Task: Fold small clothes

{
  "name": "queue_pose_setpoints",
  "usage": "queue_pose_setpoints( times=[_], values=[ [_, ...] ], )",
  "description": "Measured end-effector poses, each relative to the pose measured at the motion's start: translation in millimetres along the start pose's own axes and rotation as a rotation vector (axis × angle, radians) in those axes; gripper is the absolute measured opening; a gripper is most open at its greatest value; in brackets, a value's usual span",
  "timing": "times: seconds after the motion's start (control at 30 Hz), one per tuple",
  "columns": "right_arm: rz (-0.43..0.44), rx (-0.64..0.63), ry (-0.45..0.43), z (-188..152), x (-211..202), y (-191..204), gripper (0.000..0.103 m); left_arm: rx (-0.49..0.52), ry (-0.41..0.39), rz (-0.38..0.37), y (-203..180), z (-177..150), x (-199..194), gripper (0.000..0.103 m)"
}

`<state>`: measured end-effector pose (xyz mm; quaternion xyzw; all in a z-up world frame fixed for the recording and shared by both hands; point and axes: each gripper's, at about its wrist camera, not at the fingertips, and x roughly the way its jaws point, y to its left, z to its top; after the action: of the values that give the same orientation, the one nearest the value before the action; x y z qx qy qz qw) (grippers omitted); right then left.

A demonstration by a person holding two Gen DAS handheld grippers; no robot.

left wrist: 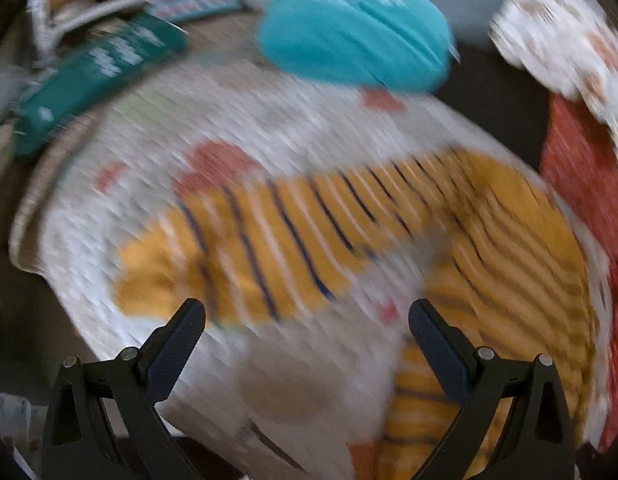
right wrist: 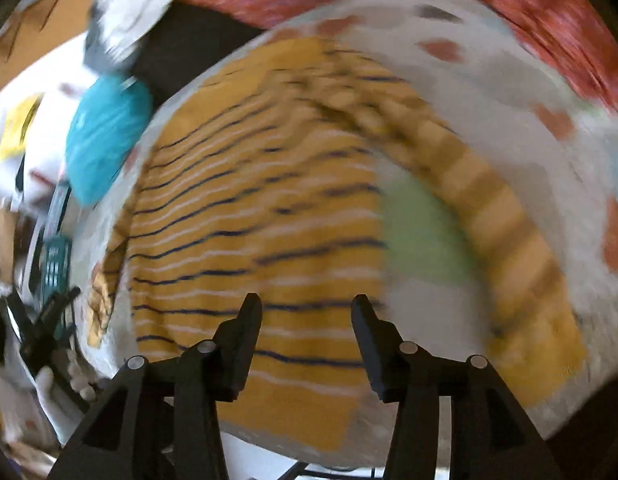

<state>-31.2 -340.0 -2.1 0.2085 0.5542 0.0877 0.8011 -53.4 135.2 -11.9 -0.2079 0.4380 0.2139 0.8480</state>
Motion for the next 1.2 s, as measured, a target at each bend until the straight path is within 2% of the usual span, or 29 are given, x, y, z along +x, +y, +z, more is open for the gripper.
queue_pose_setpoints(
  times=[0.1, 0.27, 0.43, 0.53, 0.6, 0.63, 0.67, 0.7, 0.73, 0.8, 0.93, 0.97, 1.03, 1.2],
  values=[
    [0.026, 0.051, 0.001, -10.3, 2.3, -19.7, 0.052, 0.033, 0.122, -0.087, -16.8, -28.9, 15.6, 0.102],
    [0.056, -0.006, 0.035, -30.4, 22.6, -9.8, 0.054, 0.025, 0.266, -0.179, -24.4, -66.1, 29.3, 0.102],
    [0.078, -0.085, 0.083, -50.8, 42.4, -0.9, 0.057, 0.095, 0.291, -0.236, -45.1, -77.2, 31.8, 0.102],
    [0.071, -0.105, 0.069, -59.4, 48.5, 2.4, 0.060, 0.154, 0.312, -0.180, -60.6, -90.3, 36.1, 0.102],
    [0.064, -0.128, 0.053, -63.4, 48.7, 6.3, 0.062, 0.217, 0.302, -0.119, -71.5, -94.9, 32.8, 0.087],
    [0.058, -0.140, 0.047, -64.7, 49.1, 8.0, 0.058, 0.241, 0.289, -0.088, -75.4, -96.8, 29.5, 0.071],
    [0.054, -0.150, 0.045, -65.9, 49.8, 8.7, 0.039, 0.246, 0.285, -0.094, -76.9, -97.7, 24.7, 0.048],
    [0.048, -0.156, 0.046, -66.0, 49.8, 8.0, 0.023, 0.238, 0.293, -0.105, -77.1, -97.5, 20.5, 0.033],
    [0.050, -0.156, 0.054, -65.7, 50.5, 6.7, 0.007, 0.227, 0.306, -0.111, -78.1, -97.4, 17.1, 0.011],
    [0.096, -0.114, 0.066, -62.9, 47.1, 0.1, 0.007, 0.217, 0.316, -0.076, -74.9, -101.3, 6.6, 0.011],
    [0.098, -0.079, 0.107, -63.0, 37.1, -10.1, 0.006, 0.236, 0.330, -0.019, -67.2, -108.5, -8.1, 0.011],
    [0.094, -0.083, 0.114, -64.6, 34.2, -11.6, 0.005, 0.243, 0.364, -0.049, -63.8, -111.8, -14.8, 0.010],
    [0.092, -0.088, 0.123, -69.6, 26.5, -16.7, 0.005, 0.242, 0.363, -0.042, -48.8, -117.0, -30.0, 0.010],
    [0.102, -0.057, 0.159, -82.8, 14.4, -33.7, 0.004, 0.233, 0.374, -0.044, -38.0, -128.3, -53.1, 0.011]
  ],
)
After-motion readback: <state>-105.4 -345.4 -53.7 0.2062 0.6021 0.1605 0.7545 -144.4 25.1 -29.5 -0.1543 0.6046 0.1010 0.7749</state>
